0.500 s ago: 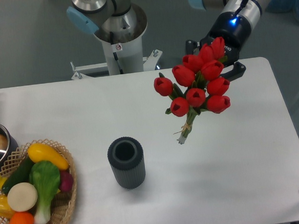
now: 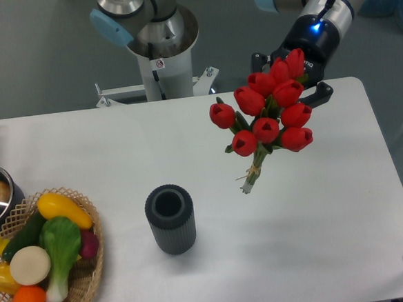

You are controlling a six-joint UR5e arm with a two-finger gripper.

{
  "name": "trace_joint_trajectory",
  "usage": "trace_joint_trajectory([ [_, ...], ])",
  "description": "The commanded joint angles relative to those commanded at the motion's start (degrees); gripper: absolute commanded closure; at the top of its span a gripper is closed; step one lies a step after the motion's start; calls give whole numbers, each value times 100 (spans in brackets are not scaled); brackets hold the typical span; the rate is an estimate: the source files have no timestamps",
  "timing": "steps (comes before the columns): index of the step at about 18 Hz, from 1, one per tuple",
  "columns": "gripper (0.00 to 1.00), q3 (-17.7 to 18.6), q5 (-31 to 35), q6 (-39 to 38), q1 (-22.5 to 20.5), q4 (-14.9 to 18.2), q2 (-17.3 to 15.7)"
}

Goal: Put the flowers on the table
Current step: 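Rotate the gripper holding the red tulip bouquet so blooms hang downward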

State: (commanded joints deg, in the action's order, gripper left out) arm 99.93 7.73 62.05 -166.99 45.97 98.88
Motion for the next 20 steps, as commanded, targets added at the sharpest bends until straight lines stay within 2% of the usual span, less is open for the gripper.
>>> trace_joint_trajectory([
  [2,79,61,402,-53,-17,35,-219],
  [3,79,96,805,-123,-35,35,-281],
  [7,79,97,1432,-483,-26,44,-448],
  [10,79,88,2204,-764,-9,53,-589],
  [12,79,79,2635,-809,35,62,-598],
  [15,86,88,3136,-861,44,70,-598],
  [20,86,123,4068,-835,219,88,-484],
])
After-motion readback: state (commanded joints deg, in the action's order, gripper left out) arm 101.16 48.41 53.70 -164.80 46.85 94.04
